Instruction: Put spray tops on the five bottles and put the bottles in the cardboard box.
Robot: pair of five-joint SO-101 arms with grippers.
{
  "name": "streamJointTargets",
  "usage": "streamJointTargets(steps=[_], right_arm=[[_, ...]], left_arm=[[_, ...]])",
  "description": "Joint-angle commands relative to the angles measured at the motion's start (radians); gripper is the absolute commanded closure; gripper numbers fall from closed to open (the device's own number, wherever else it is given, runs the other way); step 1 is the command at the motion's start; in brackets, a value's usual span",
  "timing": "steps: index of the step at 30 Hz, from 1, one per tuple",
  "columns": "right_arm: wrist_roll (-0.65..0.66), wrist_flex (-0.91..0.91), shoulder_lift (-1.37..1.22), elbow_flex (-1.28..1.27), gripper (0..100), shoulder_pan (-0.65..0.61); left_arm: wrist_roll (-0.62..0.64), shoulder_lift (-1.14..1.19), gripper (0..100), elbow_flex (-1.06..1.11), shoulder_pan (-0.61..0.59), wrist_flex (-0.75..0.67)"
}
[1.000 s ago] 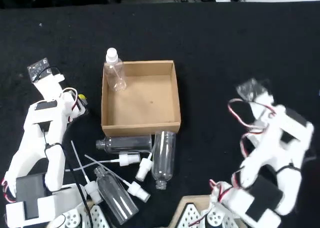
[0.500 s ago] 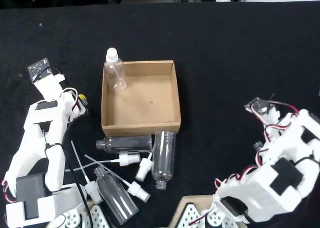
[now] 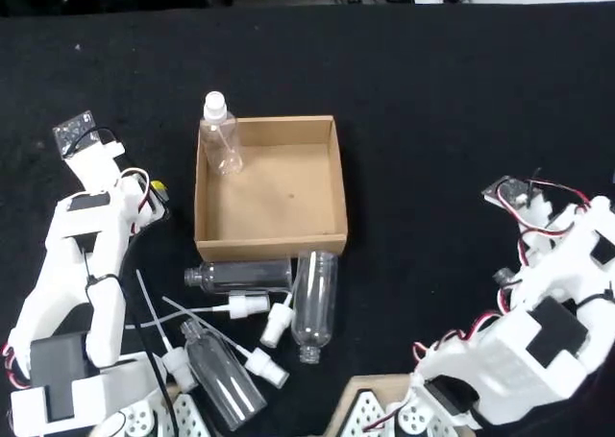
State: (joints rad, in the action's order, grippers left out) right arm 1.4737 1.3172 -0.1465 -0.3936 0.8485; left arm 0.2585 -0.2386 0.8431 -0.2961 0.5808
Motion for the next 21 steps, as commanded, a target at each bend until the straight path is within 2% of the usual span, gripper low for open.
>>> streamJointTargets(steps=[1, 9, 15, 21], right_arm=[[0.054, -0.021, 0.01, -0.002, 64.9, 0.061], [0.1, -0.02, 0.002, -0.027, 64.9, 0.109], [-0.058, -0.023, 0.002, -0.041, 64.9, 0.064], [-0.043, -0.083, 0.01, -0.094, 68.0, 0.058]], left_arm=[[0.0, -0.008, 79, -0.007, -0.01, -0.015], [0.0, -0.006, 79, -0.01, -0.007, -0.015], [0.0, -0.006, 79, -0.01, -0.007, -0.015], [0.0, -0.008, 79, -0.01, -0.01, -0.015]])
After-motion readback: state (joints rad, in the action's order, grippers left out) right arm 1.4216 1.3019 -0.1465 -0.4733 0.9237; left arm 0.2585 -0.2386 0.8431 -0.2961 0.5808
